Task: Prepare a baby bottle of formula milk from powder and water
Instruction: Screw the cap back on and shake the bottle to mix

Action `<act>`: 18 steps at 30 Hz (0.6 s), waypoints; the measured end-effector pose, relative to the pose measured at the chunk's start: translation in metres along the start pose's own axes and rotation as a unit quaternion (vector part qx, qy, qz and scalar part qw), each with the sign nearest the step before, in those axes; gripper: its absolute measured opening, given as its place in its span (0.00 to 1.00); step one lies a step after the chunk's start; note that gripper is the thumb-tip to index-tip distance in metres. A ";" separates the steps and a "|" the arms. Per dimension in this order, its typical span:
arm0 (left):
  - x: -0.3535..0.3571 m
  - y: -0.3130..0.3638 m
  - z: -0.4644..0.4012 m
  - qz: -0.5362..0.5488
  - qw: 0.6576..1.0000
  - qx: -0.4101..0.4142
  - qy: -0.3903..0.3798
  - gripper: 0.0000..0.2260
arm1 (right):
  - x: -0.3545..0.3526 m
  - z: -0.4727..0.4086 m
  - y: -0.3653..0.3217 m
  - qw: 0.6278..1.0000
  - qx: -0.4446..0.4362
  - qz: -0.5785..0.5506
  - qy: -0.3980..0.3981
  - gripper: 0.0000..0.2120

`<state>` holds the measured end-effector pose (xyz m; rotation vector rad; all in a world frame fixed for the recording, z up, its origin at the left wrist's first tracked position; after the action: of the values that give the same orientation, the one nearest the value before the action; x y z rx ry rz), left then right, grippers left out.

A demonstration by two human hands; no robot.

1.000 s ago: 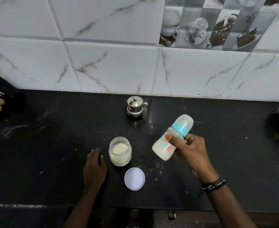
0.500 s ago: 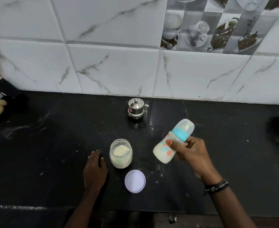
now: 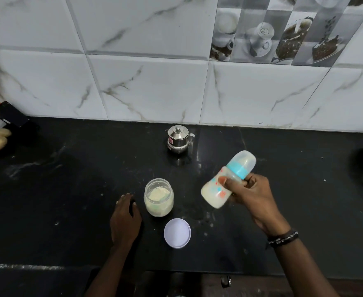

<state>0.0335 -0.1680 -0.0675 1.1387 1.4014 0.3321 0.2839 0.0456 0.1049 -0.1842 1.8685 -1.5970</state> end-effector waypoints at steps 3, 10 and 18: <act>0.001 0.000 0.001 0.001 1.000 -0.002 -0.001 0.15 | -0.005 -0.003 0.002 0.998 0.046 0.019 0.027 0.15; 0.001 0.000 0.001 -0.001 1.000 -0.003 -0.003 0.15 | -0.004 -0.004 0.006 0.998 0.038 0.038 0.018 0.13; 0.001 0.000 0.001 -0.004 1.000 0.004 -0.001 0.14 | -0.007 -0.004 0.004 0.998 0.046 0.032 0.016 0.13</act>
<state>0.0343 -0.1677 -0.0680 1.1396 1.4055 0.3200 0.2880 0.0531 0.1039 -0.0580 1.8014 -1.6474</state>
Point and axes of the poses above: each hand's wrist, its own z-axis away from the middle knuckle, its own x-axis out of the palm, y = z × x, the point moved 5 cm from there along -z, towards the middle knuckle, and after that the axes turned 6 degrees about z, right-handed, at the moved point
